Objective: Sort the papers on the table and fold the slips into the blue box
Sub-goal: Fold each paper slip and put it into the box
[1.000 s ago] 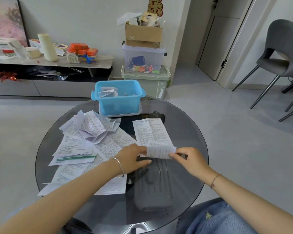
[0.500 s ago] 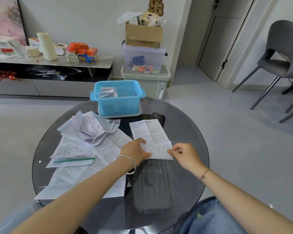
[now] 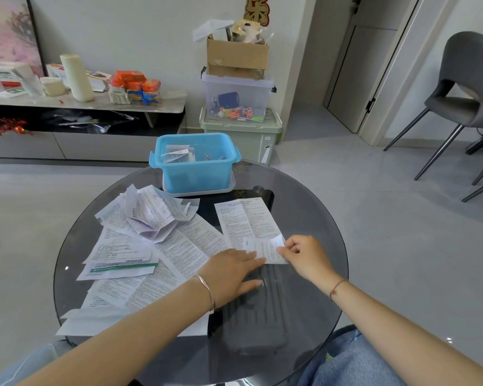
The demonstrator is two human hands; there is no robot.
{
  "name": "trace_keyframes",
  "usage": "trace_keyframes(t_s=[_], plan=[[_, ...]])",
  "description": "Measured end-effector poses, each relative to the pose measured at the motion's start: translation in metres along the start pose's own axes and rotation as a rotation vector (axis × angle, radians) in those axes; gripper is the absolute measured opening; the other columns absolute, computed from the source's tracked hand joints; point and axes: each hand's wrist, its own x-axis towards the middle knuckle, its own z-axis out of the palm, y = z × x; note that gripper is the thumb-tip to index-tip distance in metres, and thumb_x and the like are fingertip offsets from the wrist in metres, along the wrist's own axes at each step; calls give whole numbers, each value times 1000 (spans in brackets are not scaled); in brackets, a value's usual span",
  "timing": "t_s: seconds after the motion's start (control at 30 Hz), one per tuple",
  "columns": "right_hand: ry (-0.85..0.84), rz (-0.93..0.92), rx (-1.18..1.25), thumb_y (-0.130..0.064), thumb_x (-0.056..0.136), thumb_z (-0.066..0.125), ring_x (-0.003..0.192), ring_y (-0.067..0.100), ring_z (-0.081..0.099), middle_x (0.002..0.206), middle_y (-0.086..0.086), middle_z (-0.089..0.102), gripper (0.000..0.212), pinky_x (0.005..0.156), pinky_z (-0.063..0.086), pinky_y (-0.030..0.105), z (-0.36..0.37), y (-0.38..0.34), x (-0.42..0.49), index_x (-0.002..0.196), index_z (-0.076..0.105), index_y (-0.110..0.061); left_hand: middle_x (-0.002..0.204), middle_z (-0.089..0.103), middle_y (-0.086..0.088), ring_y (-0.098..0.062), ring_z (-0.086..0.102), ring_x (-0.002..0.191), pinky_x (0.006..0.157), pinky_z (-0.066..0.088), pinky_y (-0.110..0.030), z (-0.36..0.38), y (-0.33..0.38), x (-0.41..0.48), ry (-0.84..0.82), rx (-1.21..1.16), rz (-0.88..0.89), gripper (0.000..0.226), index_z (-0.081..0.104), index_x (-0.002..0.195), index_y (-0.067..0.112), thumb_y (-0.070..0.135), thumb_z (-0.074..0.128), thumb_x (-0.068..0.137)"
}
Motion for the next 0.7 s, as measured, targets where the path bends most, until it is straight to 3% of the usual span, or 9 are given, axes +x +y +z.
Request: trace_keyframes(t_s=[0.13,0.33,0.43,0.5,0.6,0.7], plan=[[9,26,36,-20,83,72,50,7,46,54,-5,54,25,52,34,21,0,-1,1,63,58,-17,158,20,-2,-21,21,144,116,12,-30,4,1,-2,-47,92,18,66,14,153,23,57,20,97],[21,-8,9,-24,84,70,57,11,50,61,-5,57,20,53,36,22,0,-3,-5,71,57,-18,158,20,-4,-22,21,143,116,14,-32,1,3,-3,-72,122,16,62,16,153,22,54,22,99],[134,-213,-205,-30,90,63,71,7,52,86,-12,58,13,55,33,13,-9,-5,-18,95,56,-21,159,17,-5,-23,17,145,116,12,-33,2,7,-5,-80,147,-6,62,14,153,22,54,20,100],[208,-467,-353,-30,94,55,86,7,54,102,-12,59,17,65,37,10,-15,-5,-25,106,61,-20,159,15,-5,-23,15,145,117,11,-33,4,9,-5,-76,145,-20,62,13,153,22,54,19,100],[100,-810,-503,-26,91,45,97,10,61,105,-10,67,29,83,51,27,-12,5,-35,103,70,-19,159,14,-6,-24,15,145,117,10,-34,6,11,-6,-64,137,-30,63,12,153,20,54,19,100],[2,-887,-600,-25,90,43,103,10,62,112,-7,68,35,91,48,27,-2,15,-43,109,71,-16,159,14,-7,-24,14,146,118,9,-34,7,12,-7,-66,134,-42,64,11,153,20,54,18,100]])
